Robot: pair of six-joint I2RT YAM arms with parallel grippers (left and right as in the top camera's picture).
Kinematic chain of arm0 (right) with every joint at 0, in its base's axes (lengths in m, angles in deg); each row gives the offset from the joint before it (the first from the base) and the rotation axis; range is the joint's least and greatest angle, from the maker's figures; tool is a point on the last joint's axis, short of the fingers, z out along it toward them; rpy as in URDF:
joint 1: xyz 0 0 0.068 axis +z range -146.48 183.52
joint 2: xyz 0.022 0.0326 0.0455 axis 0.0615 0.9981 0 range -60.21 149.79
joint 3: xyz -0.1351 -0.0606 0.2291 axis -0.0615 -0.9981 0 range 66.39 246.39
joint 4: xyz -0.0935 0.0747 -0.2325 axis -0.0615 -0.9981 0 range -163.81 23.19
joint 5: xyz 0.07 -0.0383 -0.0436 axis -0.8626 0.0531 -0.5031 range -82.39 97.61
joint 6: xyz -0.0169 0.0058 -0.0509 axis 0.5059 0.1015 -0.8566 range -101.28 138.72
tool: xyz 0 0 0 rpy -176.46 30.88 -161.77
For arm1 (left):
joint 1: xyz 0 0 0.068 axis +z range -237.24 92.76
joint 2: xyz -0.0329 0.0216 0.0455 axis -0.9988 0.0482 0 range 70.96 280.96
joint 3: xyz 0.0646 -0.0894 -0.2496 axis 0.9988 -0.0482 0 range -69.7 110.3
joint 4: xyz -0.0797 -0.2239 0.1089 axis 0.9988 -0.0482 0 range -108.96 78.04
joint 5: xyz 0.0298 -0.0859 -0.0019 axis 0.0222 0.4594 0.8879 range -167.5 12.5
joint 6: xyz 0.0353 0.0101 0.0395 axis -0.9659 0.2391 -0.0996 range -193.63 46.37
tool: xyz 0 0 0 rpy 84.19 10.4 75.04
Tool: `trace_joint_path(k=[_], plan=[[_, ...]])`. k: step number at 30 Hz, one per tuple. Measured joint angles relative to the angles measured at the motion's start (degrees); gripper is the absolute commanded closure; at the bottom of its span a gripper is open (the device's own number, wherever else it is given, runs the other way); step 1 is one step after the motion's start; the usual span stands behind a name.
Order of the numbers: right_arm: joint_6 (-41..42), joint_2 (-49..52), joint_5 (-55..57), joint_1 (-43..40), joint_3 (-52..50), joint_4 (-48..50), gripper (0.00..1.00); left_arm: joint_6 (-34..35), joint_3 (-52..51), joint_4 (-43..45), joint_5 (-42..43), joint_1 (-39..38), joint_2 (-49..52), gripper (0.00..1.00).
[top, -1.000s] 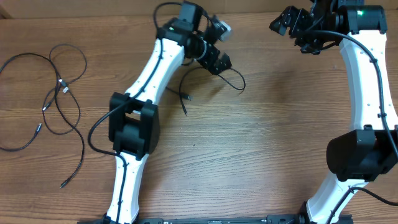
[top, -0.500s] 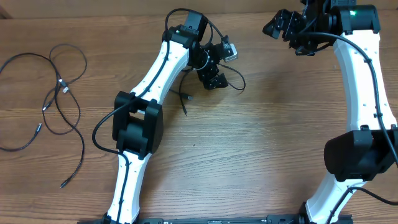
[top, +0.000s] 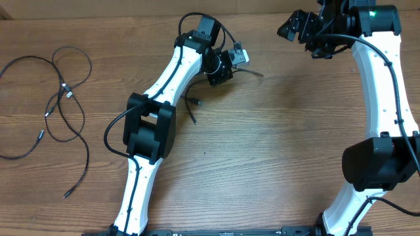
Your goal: Untangle cables
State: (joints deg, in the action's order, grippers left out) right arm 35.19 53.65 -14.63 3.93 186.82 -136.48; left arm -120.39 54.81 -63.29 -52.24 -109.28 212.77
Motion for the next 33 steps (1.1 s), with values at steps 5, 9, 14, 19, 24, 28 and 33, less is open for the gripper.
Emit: trace_joint_path(k=[5,9,14,19,24,28,33], plan=[[0.0,0.0,0.0,0.0,0.0,0.68,0.07,14.05,3.48,-0.15,-10.82,0.0,-0.07,0.96],[-0.02,0.0,0.0,0.0,0.0,0.66,0.07,24.76,10.01,-1.77,-20.96,0.04,-1.7,0.96],[0.0,0.0,0.0,0.0,0.0,0.68,0.07,30.4,18.05,-1.42,-39.58,1.16,-10.84,0.96],[-0.02,0.0,-0.07,0.0,0.0,0.57,0.07,33.75,21.84,0.24,-52.61,7.32,-21.99,0.96],[-0.02,0.0,-0.07,0.0,0.0,-0.39,0.07,44.59,22.4,-3.45,-57.79,22.18,-29.07,0.96],[0.0,0.0,-0.09,0.0,0.0,-0.44,0.07,51.95,22.4,-4.28,-58.99,30.69,-29.86,0.96],[0.0,0.0,-0.07,0.0,0.0,-0.63,0.07,55.87,22.38,-2.32,-59.17,37.77,-29.9,0.96]])
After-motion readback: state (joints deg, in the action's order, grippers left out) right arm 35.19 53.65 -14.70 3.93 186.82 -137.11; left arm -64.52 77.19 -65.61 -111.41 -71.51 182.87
